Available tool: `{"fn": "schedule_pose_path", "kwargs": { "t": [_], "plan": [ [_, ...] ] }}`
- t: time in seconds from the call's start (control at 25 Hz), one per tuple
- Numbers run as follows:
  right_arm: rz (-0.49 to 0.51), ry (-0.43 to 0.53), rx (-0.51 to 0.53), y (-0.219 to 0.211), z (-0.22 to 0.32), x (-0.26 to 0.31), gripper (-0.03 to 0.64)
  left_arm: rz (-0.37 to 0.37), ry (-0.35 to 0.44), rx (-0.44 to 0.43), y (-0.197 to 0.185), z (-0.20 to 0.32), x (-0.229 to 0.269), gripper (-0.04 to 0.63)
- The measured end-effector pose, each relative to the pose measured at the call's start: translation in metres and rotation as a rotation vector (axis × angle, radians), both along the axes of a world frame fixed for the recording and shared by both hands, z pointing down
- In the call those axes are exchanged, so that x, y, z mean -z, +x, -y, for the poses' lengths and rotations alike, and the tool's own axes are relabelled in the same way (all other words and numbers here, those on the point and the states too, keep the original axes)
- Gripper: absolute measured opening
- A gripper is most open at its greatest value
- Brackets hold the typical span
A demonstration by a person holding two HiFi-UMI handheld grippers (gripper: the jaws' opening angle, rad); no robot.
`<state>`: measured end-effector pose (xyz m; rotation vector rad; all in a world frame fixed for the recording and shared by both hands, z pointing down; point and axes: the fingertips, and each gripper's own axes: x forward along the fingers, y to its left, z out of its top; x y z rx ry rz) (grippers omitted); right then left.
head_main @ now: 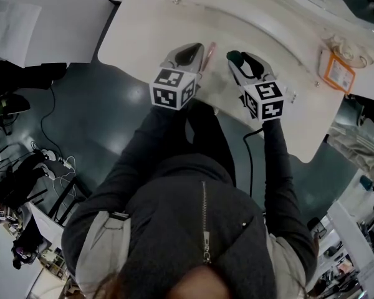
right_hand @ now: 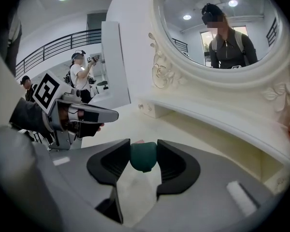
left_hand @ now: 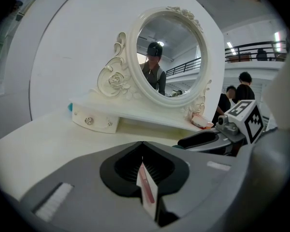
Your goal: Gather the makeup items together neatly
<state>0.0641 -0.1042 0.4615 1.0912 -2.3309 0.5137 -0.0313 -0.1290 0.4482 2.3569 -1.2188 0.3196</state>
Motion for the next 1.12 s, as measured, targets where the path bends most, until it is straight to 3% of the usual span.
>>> {"fn": "schedule_pose_path", "kwargs": {
  "t": [0.56, 1.12],
  "plan": [
    [-0.033, -0.005, 0.220, -0.025, -0.009, -0.018, 0.178, -0.005, -0.030, 0.020, -0.004, -0.005, -0.014, 0.009],
    [-0.064, -0.034, 0.290, -0.034, -0.006, -0.037, 0.178, -0.019, -0.054, 0.026, -0.007, -0.003, -0.020, 0.009]
  ]
}}
